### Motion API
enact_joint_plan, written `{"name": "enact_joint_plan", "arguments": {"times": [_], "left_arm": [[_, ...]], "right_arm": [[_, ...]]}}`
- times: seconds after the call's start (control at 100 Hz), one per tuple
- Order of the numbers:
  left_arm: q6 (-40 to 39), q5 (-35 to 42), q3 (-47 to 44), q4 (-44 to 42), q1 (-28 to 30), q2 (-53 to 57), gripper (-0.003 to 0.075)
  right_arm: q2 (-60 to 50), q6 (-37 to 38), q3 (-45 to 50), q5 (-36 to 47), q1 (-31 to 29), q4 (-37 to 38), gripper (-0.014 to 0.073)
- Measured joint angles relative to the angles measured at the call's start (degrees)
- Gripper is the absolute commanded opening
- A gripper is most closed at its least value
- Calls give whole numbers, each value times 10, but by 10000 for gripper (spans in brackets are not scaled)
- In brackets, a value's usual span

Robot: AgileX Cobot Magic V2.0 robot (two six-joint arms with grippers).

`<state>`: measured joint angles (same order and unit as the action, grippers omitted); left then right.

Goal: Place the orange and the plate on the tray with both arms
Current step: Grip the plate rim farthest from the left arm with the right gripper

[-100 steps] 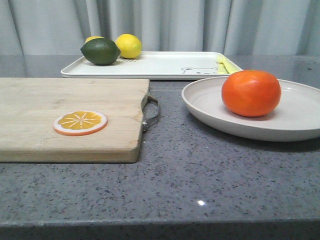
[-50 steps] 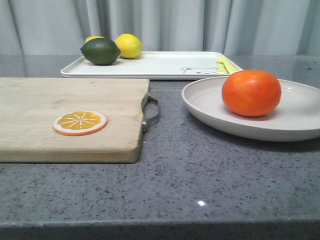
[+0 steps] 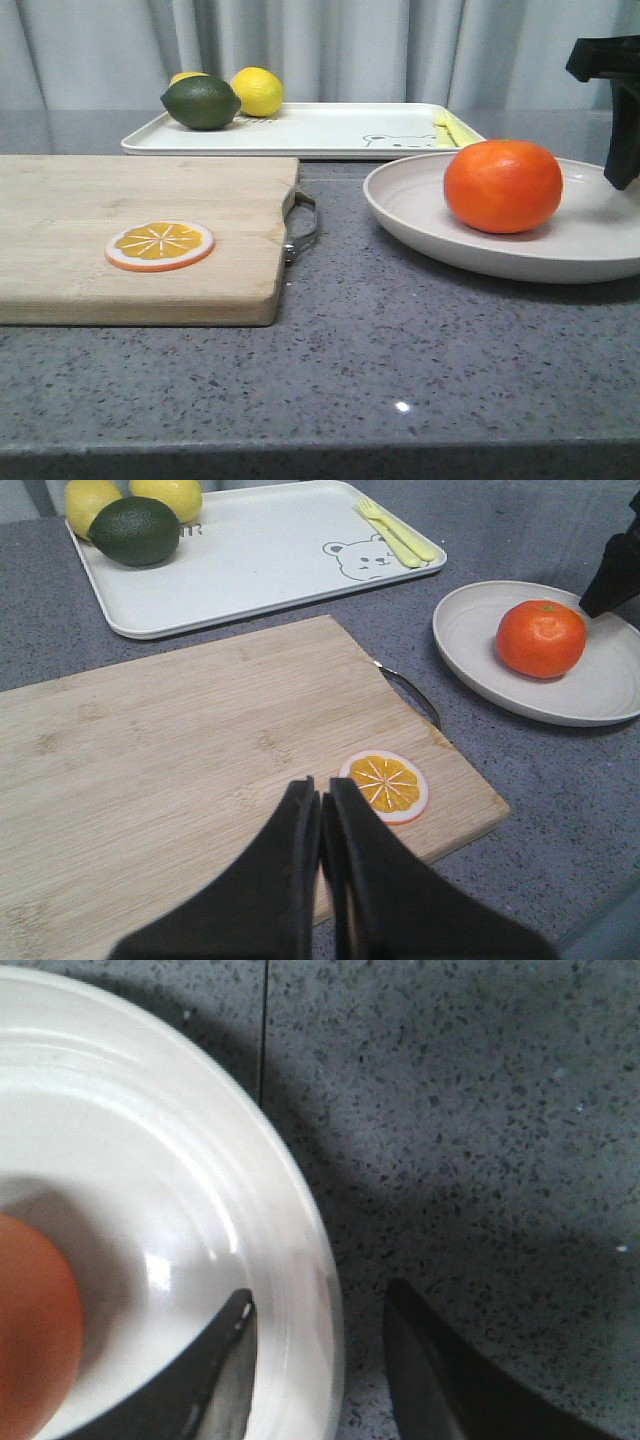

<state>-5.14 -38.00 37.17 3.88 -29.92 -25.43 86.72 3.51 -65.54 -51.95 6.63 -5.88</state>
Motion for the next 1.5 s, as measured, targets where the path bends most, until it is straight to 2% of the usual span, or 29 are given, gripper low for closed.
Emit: {"name": "enact_joint_plan", "arguments": {"times": [0.6,0.67,0.89,1.01,1.11,1.37,1.5], "left_arm": [[-1,0,0,0,0,0,-19],[-1,0,0,0,0,0,-19],[-1,0,0,0,0,0,-19],[-1,0,0,0,0,0,-19],[-1,0,0,0,0,0,-19],[-1,0,0,0,0,0,-19],[-1,0,0,0,0,0,-19]], "right_arm": [[35,0,-1,-12,0,-1,326],[35,0,-1,-13,0,-1,288],[35,0,-1,-13,0,-5,74],[35,0,-6,-13,0,-10,10],[35,2,-7,-13,0,-12,-18],[35,2,-7,-13,0,-12,-22],[35,2,-7,-13,0,-14,-69]]}}
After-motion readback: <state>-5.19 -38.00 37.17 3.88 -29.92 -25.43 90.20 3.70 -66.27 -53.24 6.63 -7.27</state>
